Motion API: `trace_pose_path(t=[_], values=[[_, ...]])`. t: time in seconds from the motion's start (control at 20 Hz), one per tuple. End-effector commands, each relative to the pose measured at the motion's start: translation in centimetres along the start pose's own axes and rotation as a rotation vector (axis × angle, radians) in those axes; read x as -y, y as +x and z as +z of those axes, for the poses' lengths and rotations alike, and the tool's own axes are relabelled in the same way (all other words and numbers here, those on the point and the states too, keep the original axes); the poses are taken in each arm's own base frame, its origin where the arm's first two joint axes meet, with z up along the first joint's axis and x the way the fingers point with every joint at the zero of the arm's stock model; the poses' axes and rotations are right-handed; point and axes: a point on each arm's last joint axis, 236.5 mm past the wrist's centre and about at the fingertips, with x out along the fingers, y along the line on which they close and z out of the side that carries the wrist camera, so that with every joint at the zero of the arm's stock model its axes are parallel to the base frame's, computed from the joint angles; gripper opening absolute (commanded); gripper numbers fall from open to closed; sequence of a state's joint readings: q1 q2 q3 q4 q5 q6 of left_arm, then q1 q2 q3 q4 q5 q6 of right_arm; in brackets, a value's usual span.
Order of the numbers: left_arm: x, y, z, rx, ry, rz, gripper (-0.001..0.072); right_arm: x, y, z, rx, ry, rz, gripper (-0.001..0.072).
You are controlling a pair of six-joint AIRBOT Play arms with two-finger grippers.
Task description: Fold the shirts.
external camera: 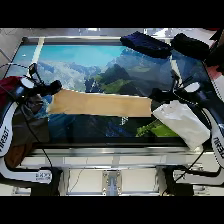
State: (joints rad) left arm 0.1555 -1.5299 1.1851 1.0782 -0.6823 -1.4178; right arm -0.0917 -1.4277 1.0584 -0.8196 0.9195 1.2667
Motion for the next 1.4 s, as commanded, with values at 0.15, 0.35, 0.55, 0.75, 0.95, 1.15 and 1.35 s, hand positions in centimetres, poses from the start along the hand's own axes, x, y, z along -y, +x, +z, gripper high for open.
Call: trace_pose_path(t=[0.15,0.35,0.55,0.75,0.95,1.15,1.35], values=[[-1.9,3.0,-1.4,-0.056,0.042,0.056,0.0009,3.4,5.9,-0.6,-0.045,0.064,-0.084,0.0016],[-1.9,3.2,-1.5,-0.057,0.025,0.053,0.0178,2.8,5.6,0.4,-0.031,0.062,-0.073,0.0057],[-0.2,-0.4,1.8,0.04,0.044,0.029,0.0697,-0.4,1.2,2.6,-0.048,-0.097,-0.078,0.0344],[2.8,-6.7,5.5,0.186,0.163,0.001,0.0696,2.9,-4.0,0.5,-0.181,-0.096,-0.206,0.0422],[4.7,-10.7,7.0,0.27,0.206,-0.016,0.0696,4.0,-3.7,-0.9,-0.201,0.095,-0.023,0.0464],[5.8,-10.4,6.6,0.262,0.223,-0.032,0.0696,4.0,-1.6,-0.4,-0.183,0.173,0.162,0.0562],[8.4,-9.9,5.9,0.263,0.29,-0.063,0.0696,5.3,1.6,-1.8,-0.243,0.191,0.18,0.0572]])
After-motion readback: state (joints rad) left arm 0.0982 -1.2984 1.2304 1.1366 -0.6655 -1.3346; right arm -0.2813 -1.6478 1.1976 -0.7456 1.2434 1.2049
